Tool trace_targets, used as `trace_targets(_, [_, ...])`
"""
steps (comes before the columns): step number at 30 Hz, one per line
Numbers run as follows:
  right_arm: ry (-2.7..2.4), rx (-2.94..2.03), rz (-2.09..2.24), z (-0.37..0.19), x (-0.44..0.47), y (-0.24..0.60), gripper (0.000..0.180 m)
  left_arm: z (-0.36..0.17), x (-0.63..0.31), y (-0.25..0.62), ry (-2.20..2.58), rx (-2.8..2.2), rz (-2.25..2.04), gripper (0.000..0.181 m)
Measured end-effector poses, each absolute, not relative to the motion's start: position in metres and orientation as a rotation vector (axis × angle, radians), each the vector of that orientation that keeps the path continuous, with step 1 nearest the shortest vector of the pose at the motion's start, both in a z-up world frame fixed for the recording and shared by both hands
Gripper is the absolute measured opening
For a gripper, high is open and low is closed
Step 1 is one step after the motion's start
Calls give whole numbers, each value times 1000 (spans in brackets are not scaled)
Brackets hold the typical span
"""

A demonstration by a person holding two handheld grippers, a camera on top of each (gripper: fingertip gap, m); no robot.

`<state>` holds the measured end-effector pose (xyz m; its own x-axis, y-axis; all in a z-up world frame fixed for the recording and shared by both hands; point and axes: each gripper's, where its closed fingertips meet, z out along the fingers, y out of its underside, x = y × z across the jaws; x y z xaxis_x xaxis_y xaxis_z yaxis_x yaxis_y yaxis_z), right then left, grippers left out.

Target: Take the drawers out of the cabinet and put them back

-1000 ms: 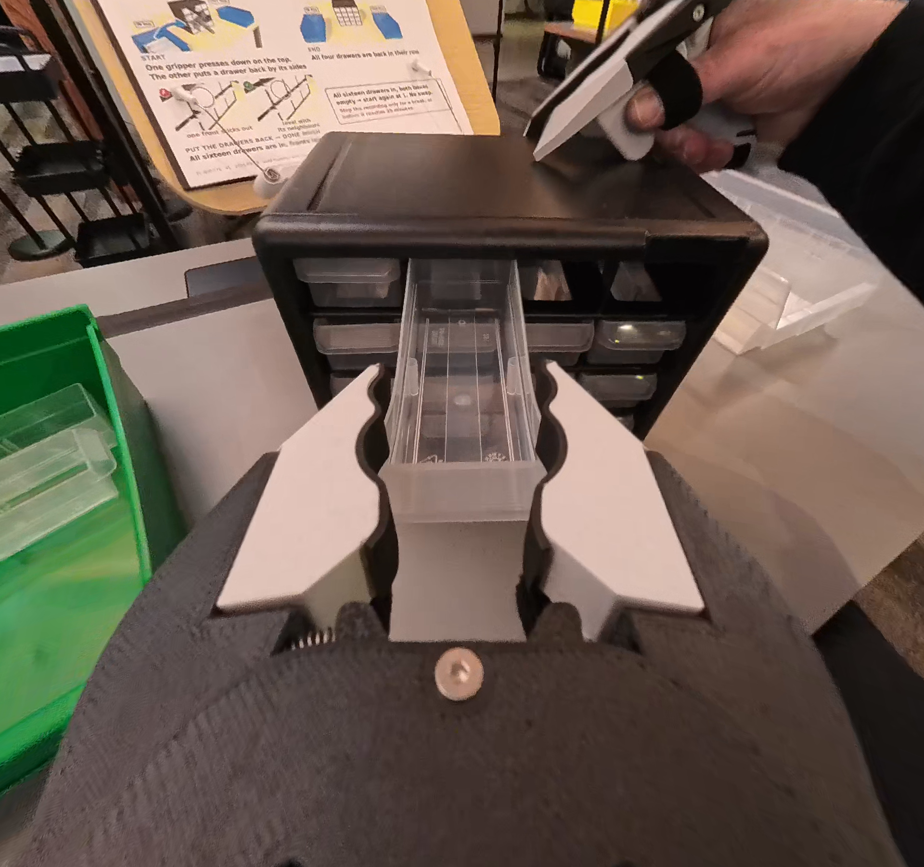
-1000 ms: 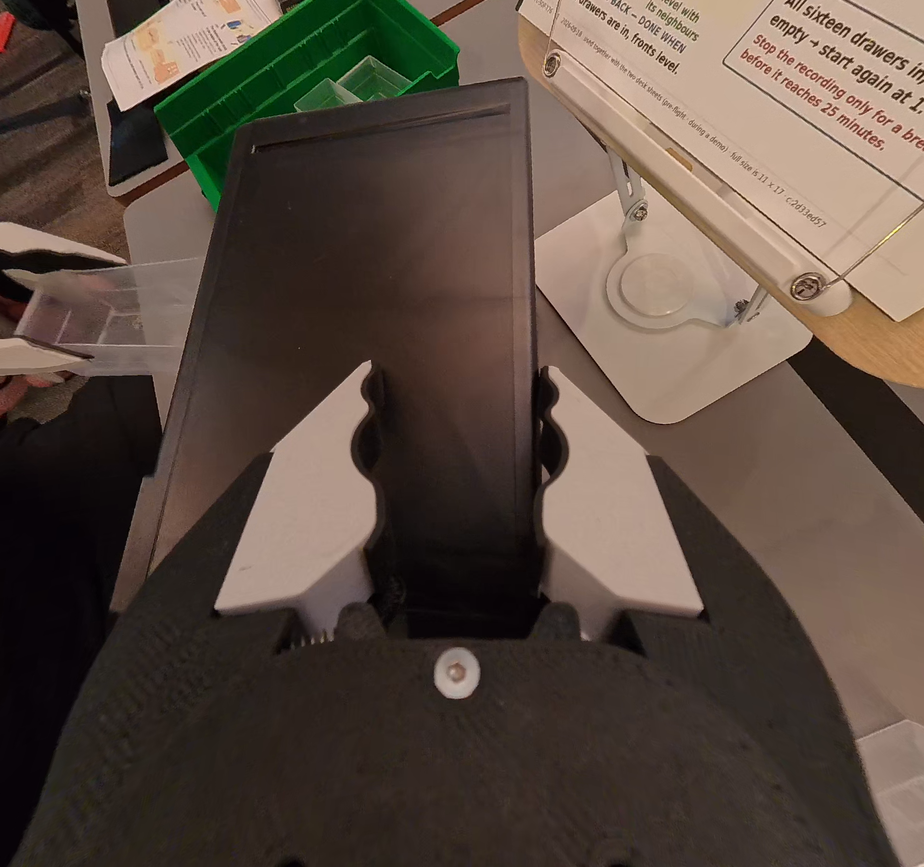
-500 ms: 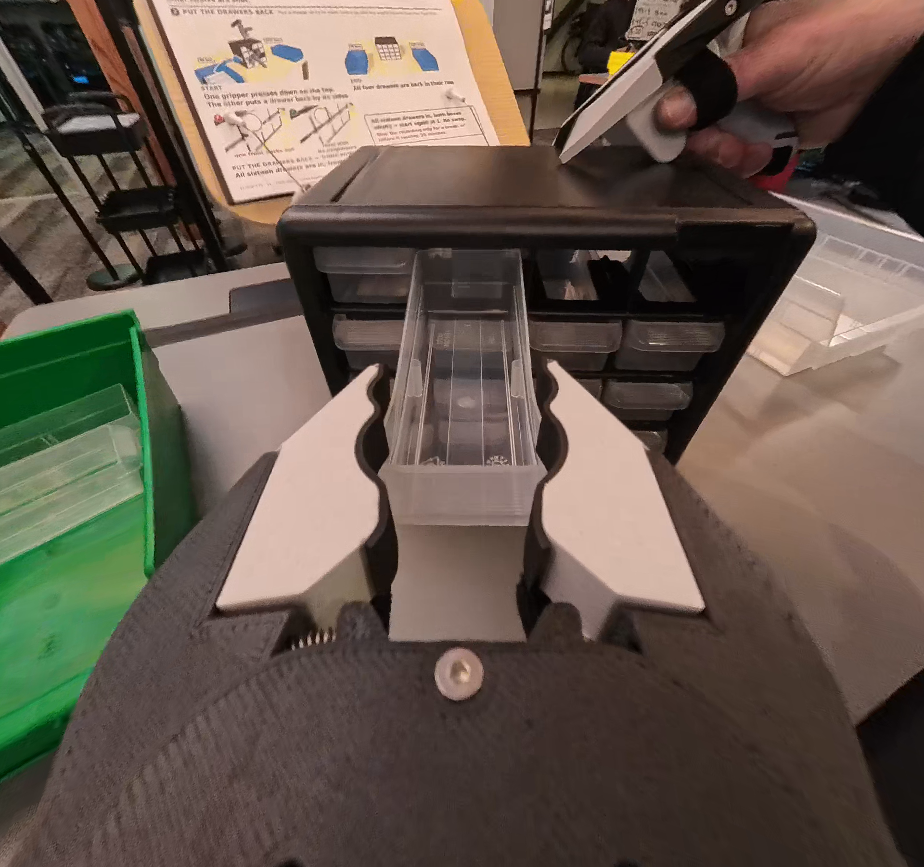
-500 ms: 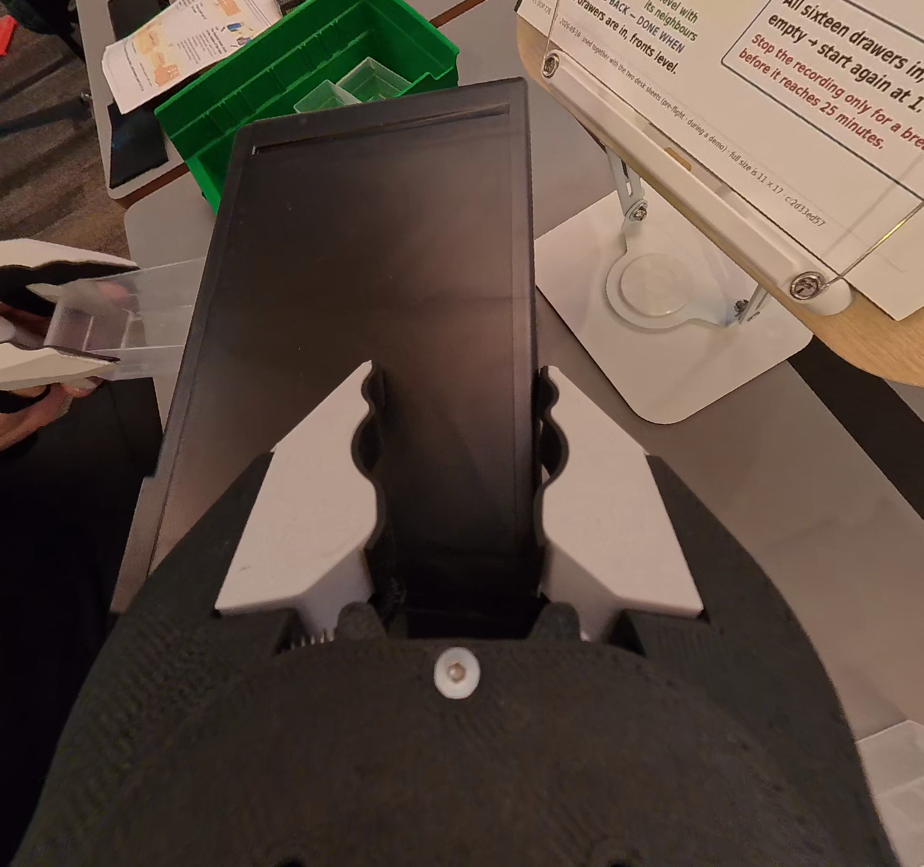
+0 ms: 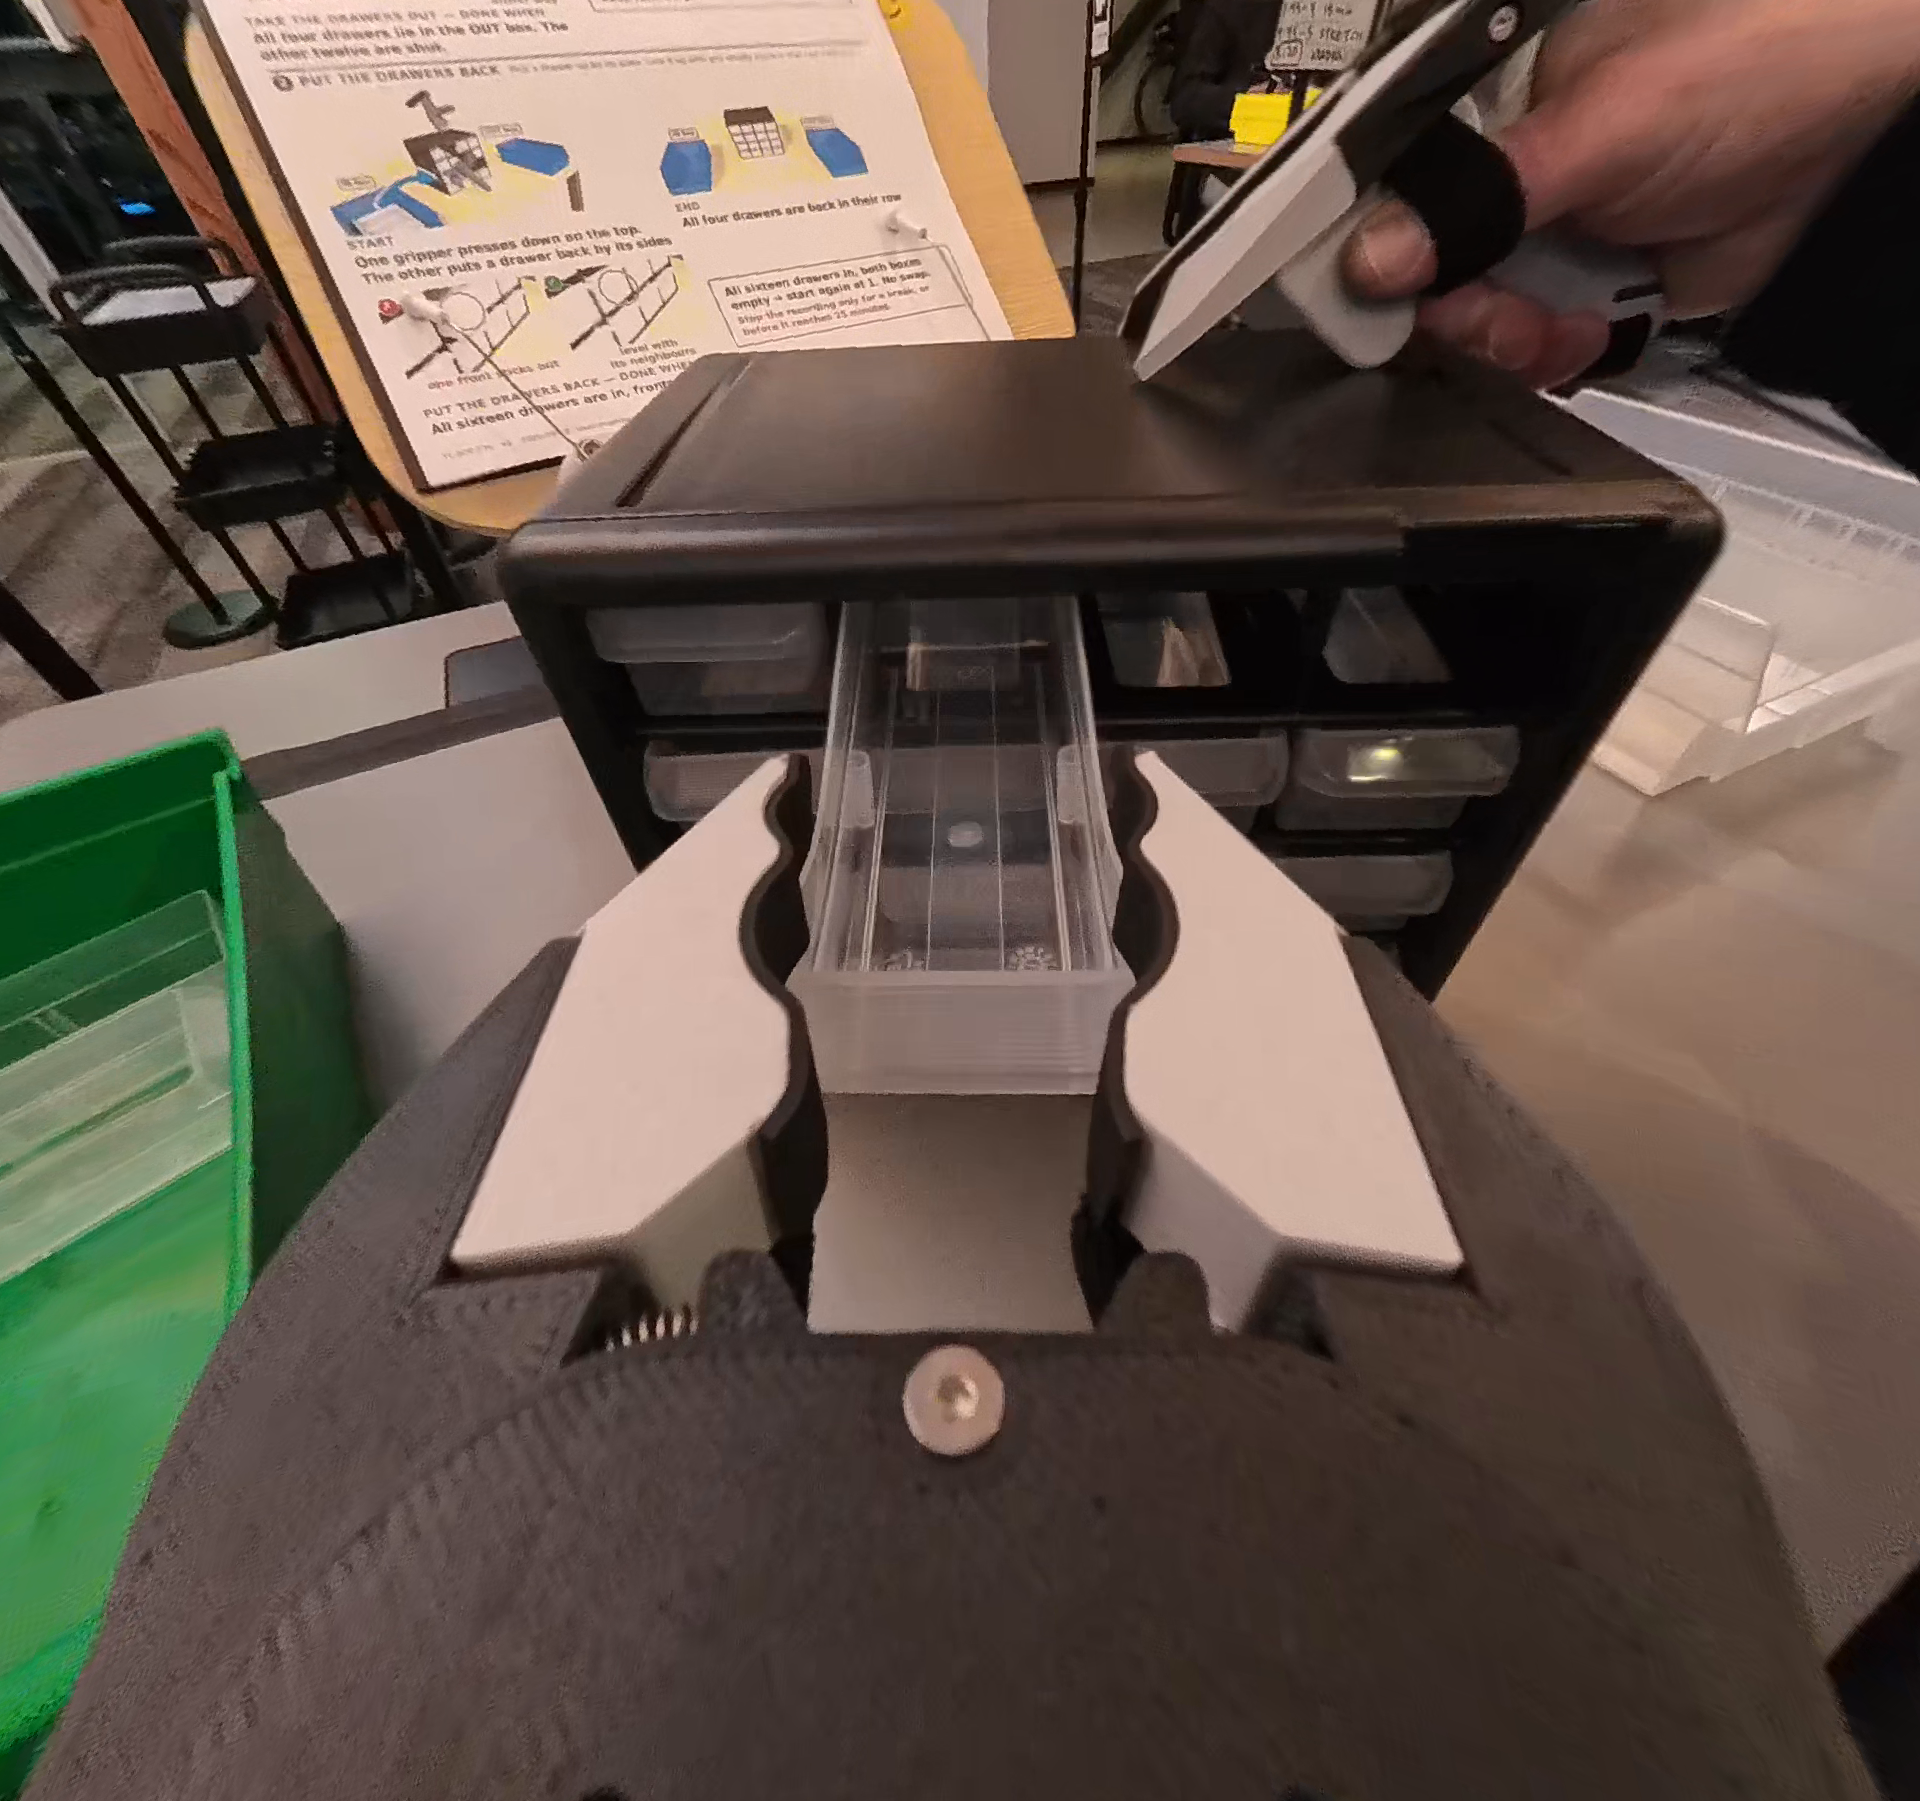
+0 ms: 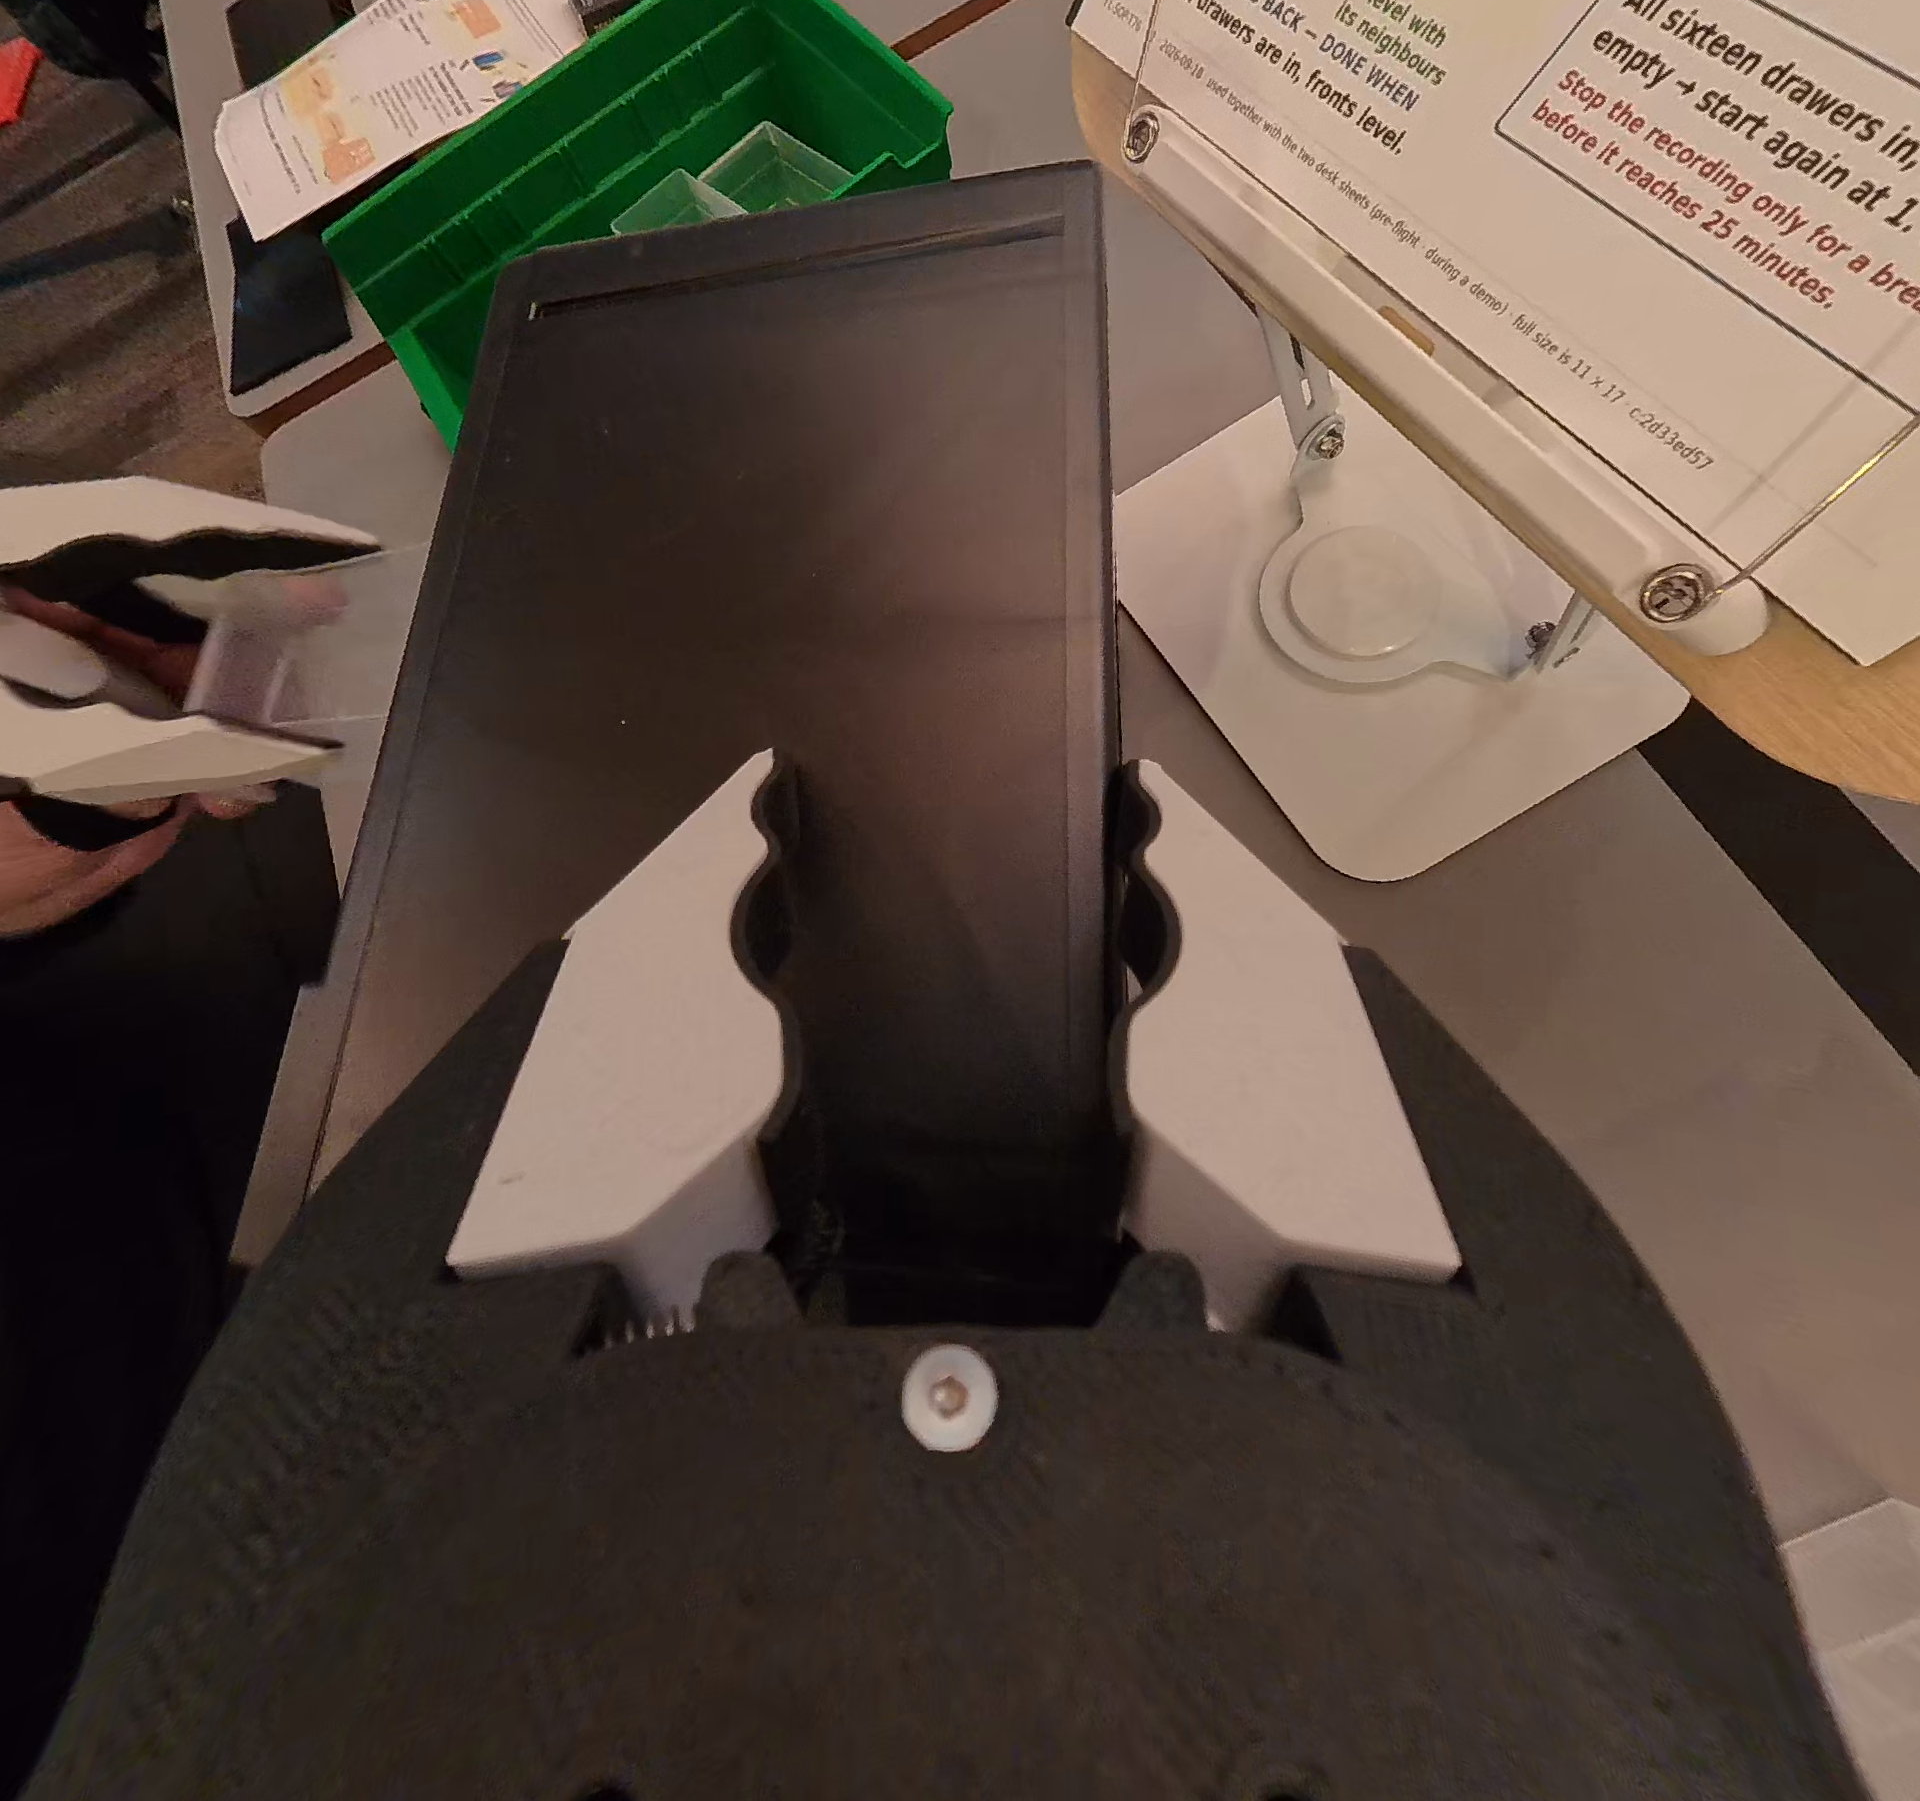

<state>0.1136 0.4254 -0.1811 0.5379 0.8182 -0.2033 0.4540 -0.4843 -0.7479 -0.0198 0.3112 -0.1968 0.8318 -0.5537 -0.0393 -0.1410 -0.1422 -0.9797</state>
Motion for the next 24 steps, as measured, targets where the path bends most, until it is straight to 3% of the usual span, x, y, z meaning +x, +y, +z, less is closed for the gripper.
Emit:
trace_targets(6, [-1023, -2136, 737, -181, 114, 425, 61, -204, 7, 348, 593, -1737, -426, 63])
trace_targets(8, [-1024, -2137, 735, -181, 114, 425, 61, -197, 7, 345, 594, -1695, -429, 88])
trace_targets(16, [-1038, -2133, 743, -181, 114, 426, 61, -203, -41, 307, 945, -1633, -421, 85])
trace_targets(20, [-1038, -2134, 744, -181, 114, 425, 61, -198, -45, 336, 1057, -1589, -258, 108])
trace_targets(24, [-1035, -2134, 745, -181, 114, 425, 61, -193, -28, 365, 1122, -1532, -100, 103])
